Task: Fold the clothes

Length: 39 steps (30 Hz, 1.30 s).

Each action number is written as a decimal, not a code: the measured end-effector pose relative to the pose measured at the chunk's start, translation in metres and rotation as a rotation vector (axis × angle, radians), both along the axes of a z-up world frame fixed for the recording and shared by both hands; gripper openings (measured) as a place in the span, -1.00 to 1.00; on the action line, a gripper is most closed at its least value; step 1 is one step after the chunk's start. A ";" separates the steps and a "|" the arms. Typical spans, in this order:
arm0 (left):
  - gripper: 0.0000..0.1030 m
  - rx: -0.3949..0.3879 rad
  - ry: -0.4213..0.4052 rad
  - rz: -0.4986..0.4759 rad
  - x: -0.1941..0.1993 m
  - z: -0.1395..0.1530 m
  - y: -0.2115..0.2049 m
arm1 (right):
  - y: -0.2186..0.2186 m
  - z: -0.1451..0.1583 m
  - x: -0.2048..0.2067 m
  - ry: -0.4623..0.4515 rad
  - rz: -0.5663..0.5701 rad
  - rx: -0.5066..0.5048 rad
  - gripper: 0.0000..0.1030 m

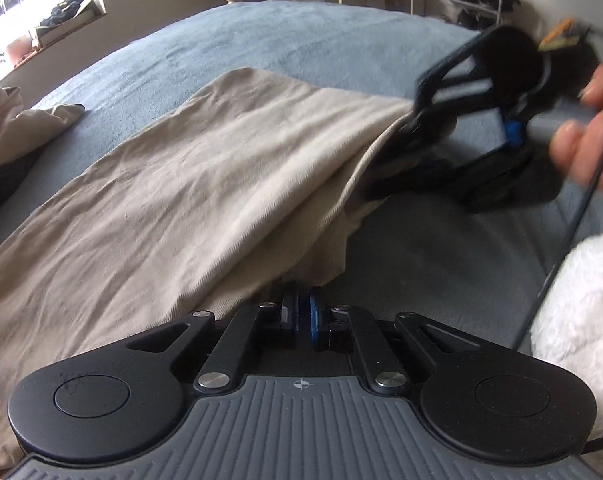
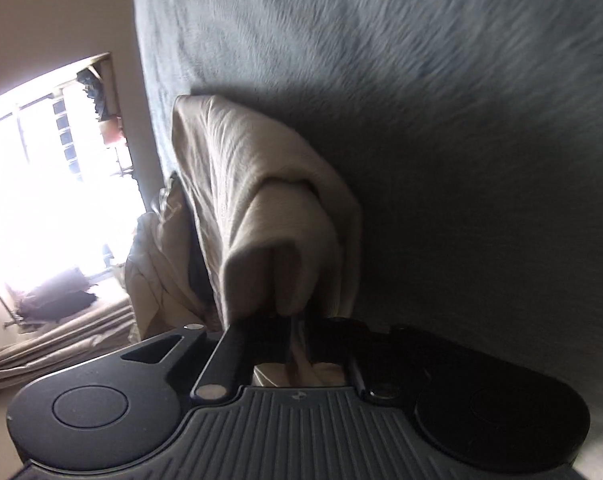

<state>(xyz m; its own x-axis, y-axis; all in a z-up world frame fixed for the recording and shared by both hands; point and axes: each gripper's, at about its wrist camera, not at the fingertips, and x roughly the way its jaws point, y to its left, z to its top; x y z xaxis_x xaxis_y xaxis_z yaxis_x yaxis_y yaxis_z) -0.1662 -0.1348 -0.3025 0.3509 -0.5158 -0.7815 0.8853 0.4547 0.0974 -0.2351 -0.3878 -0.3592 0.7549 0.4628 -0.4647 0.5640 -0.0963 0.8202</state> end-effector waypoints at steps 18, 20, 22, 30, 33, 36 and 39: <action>-0.62 -0.169 0.009 0.234 0.035 0.053 0.035 | 0.076 0.140 0.052 -0.192 0.697 -1.331 -0.37; -0.62 -0.137 0.033 0.296 0.046 0.032 0.040 | 0.088 0.111 0.058 -0.128 0.782 -1.376 -0.37; -0.61 -0.125 0.044 0.314 0.049 0.013 0.047 | 0.095 0.085 0.058 -0.101 0.839 -1.423 -0.38; -0.56 -0.114 -0.014 0.302 0.041 0.024 0.055 | 0.112 0.108 0.050 -0.108 0.873 -1.520 -0.38; -0.49 -0.133 -0.006 0.337 0.040 0.017 0.065 | 0.109 0.109 0.051 -0.090 0.860 -1.496 -0.38; -0.49 -0.152 0.009 0.374 0.040 0.020 0.074 | 0.104 0.089 0.054 -0.036 0.852 -1.437 -0.38; -0.47 -0.162 0.022 0.443 0.044 0.025 0.086 | 0.107 0.104 0.050 -0.032 0.829 -1.441 -0.38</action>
